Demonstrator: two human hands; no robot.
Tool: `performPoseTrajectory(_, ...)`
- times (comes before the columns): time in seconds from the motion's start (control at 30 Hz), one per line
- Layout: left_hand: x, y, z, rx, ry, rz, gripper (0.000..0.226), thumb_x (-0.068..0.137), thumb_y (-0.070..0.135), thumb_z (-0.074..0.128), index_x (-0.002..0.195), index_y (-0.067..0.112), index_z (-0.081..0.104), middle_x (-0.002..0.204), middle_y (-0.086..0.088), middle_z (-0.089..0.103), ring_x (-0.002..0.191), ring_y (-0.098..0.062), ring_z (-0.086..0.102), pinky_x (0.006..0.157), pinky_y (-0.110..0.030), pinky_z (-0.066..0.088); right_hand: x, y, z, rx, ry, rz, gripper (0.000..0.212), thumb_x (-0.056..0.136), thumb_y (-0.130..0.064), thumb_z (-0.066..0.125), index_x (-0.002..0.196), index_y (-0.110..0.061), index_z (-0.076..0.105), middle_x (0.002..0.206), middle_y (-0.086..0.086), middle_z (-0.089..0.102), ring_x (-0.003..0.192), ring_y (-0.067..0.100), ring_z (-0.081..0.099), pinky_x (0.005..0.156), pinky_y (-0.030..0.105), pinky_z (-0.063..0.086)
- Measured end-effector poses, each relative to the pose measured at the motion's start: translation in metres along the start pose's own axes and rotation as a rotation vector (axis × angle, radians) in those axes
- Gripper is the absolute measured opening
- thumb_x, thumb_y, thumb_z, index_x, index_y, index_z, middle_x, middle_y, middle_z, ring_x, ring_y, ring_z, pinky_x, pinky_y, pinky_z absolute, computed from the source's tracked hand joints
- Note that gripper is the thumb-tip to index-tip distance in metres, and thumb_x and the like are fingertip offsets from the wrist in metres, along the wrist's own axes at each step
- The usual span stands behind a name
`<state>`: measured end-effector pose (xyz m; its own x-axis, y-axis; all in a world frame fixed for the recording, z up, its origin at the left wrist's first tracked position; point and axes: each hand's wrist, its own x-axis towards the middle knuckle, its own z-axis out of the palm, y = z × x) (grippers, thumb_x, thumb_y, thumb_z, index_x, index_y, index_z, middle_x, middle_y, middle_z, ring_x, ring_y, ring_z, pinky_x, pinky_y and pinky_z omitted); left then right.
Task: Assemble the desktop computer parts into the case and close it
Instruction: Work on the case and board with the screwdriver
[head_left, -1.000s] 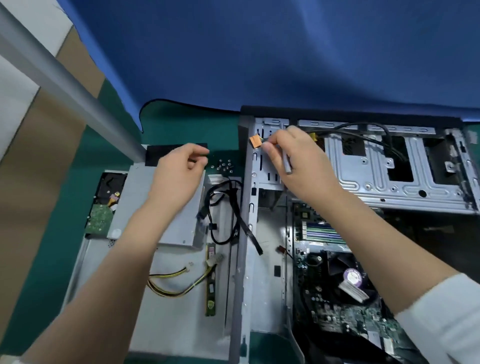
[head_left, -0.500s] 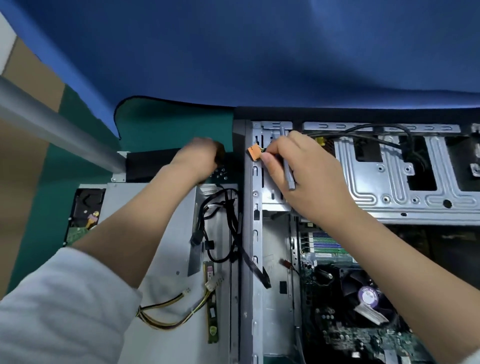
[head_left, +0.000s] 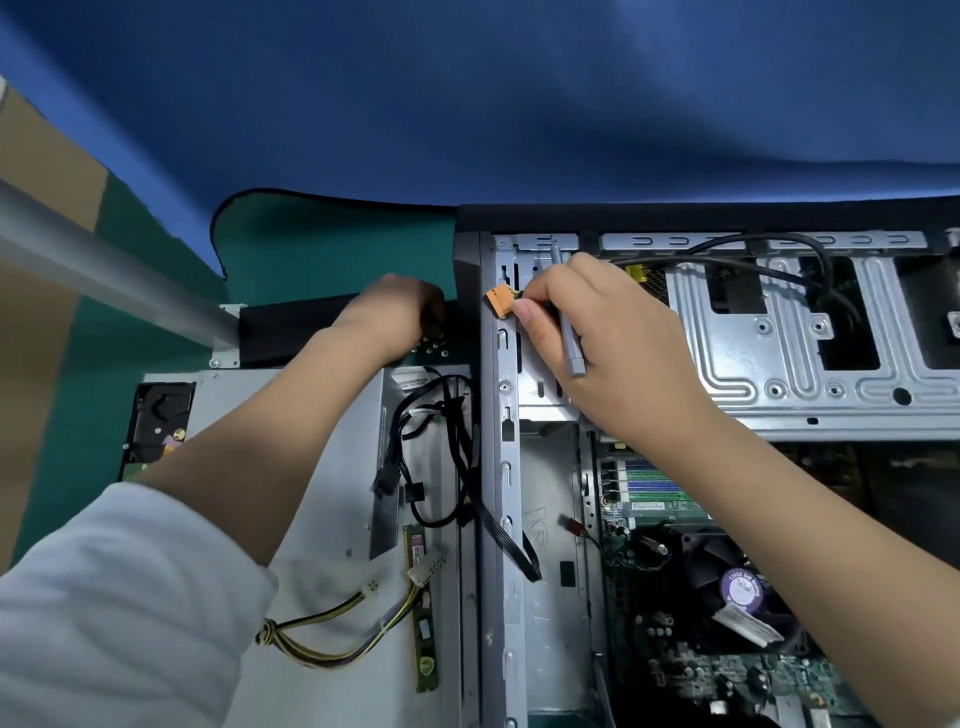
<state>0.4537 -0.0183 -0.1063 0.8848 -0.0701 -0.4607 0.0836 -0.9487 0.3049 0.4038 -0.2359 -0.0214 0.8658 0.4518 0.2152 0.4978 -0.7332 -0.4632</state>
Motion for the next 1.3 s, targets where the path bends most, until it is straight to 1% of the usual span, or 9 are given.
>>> performPoseTrajectory(0.33, -0.015, -0.003, -0.007, -0.137, 0.052, 0.035, 0.023, 0.086, 0.000, 0.056, 0.087, 0.020, 0.068, 0.075, 0.010, 0.059, 0.069, -0.010, 0.056, 0.055, -0.017, 0.037, 0.000, 0.002, -0.001, 0.021, -0.005, -0.003, 0.024, 0.098, -0.034, 0.044, 0.094, -0.017, 0.060, 0.086, -0.004, 0.056, 0.079, 0.016, 0.051, 0.058, 0.028, 0.037)
performPoseTrajectory(0.43, -0.035, 0.003, -0.014, -0.226, 0.179, 0.035, 0.010, 0.085, 0.011, 0.064, 0.089, 0.018, 0.070, 0.078, 0.007, 0.062, 0.074, -0.010, 0.055, 0.056, -0.005, 0.034, -0.001, 0.003, -0.002, 0.076, -0.027, 0.015, 0.025, 0.097, -0.040, 0.043, 0.095, -0.021, 0.059, 0.088, -0.010, 0.057, 0.084, 0.012, 0.051, 0.062, 0.028, 0.037)
performPoseTrajectory(0.53, -0.063, 0.014, -0.019, -0.340, 0.326, 0.032, 0.005, 0.084, 0.018, 0.069, 0.084, 0.023, 0.069, 0.075, 0.008, 0.064, 0.066, -0.002, 0.054, 0.059, 0.000, 0.037, -0.003, 0.001, -0.007, 0.204, -0.050, 0.060, 0.029, 0.096, -0.046, 0.039, 0.098, -0.025, 0.058, 0.090, -0.016, 0.057, 0.086, 0.005, 0.050, 0.068, 0.028, 0.040)
performPoseTrajectory(0.7, -0.118, 0.036, -0.025, -0.595, 0.530, 0.006, 0.013, 0.086, 0.016, 0.065, 0.088, 0.028, 0.070, 0.082, 0.004, 0.071, 0.069, -0.014, 0.057, 0.073, -0.018, 0.049, -0.021, -0.003, -0.024, 0.494, -0.062, 0.155, 0.025, 0.100, -0.044, 0.036, 0.108, -0.031, 0.055, 0.073, -0.010, 0.061, 0.067, 0.003, 0.054, 0.061, 0.028, 0.042)
performPoseTrajectory(0.77, -0.139, 0.048, -0.026, -0.651, 0.624, 0.014, 0.014, 0.088, 0.020, 0.065, 0.084, 0.032, 0.069, 0.080, 0.012, 0.070, 0.069, -0.010, 0.056, 0.070, -0.015, 0.048, -0.037, -0.004, -0.032, 0.607, -0.084, 0.181, 0.017, 0.100, -0.041, 0.040, 0.111, -0.031, 0.048, 0.071, -0.008, 0.064, 0.060, 0.004, 0.057, 0.059, 0.029, 0.046)
performPoseTrajectory(0.9, -0.180, 0.092, -0.020, -0.790, 0.689, 0.042, 0.011, 0.088, 0.023, 0.067, 0.082, 0.033, 0.069, 0.075, 0.021, 0.067, 0.069, -0.001, 0.057, 0.066, -0.012, 0.046, -0.076, -0.002, -0.052, 0.807, -0.113, 0.225, 0.013, 0.098, -0.034, 0.049, 0.096, -0.026, 0.038, 0.072, -0.007, 0.068, 0.068, 0.013, 0.066, 0.072, 0.034, 0.051)
performPoseTrajectory(1.0, -0.205, 0.132, -0.005, -0.932, 0.649, 0.086, 0.010, 0.085, 0.021, 0.070, 0.082, 0.031, 0.070, 0.072, 0.017, 0.068, 0.059, 0.002, 0.054, 0.058, -0.011, 0.043, -0.109, 0.006, -0.070, 0.918, -0.082, 0.274, 0.015, 0.096, -0.031, 0.055, 0.091, -0.024, 0.042, 0.070, 0.001, 0.070, 0.070, 0.020, 0.069, 0.072, 0.033, 0.053)
performPoseTrajectory(1.2, -0.225, 0.203, 0.055, -1.295, 0.340, 0.058, 0.007, 0.087, 0.010, 0.066, 0.088, 0.016, 0.069, 0.083, -0.001, 0.075, 0.054, -0.006, 0.055, 0.049, -0.017, 0.047, -0.176, 0.036, -0.093, 1.091, 0.128, 0.459, 0.009, 0.086, -0.018, 0.068, 0.083, -0.014, 0.060, 0.066, 0.008, 0.070, 0.065, 0.019, 0.070, 0.063, 0.016, 0.051)
performPoseTrajectory(1.3, -0.224, 0.225, 0.085, -1.363, 0.241, -0.060, 0.004, 0.088, 0.014, 0.066, 0.092, 0.014, 0.066, 0.088, 0.000, 0.075, 0.058, -0.006, 0.057, 0.054, -0.018, 0.047, -0.205, 0.053, -0.098, 1.116, 0.198, 0.541, 0.006, 0.087, -0.018, 0.066, 0.087, -0.014, 0.062, 0.068, 0.006, 0.069, 0.067, 0.022, 0.071, 0.067, 0.027, 0.053)
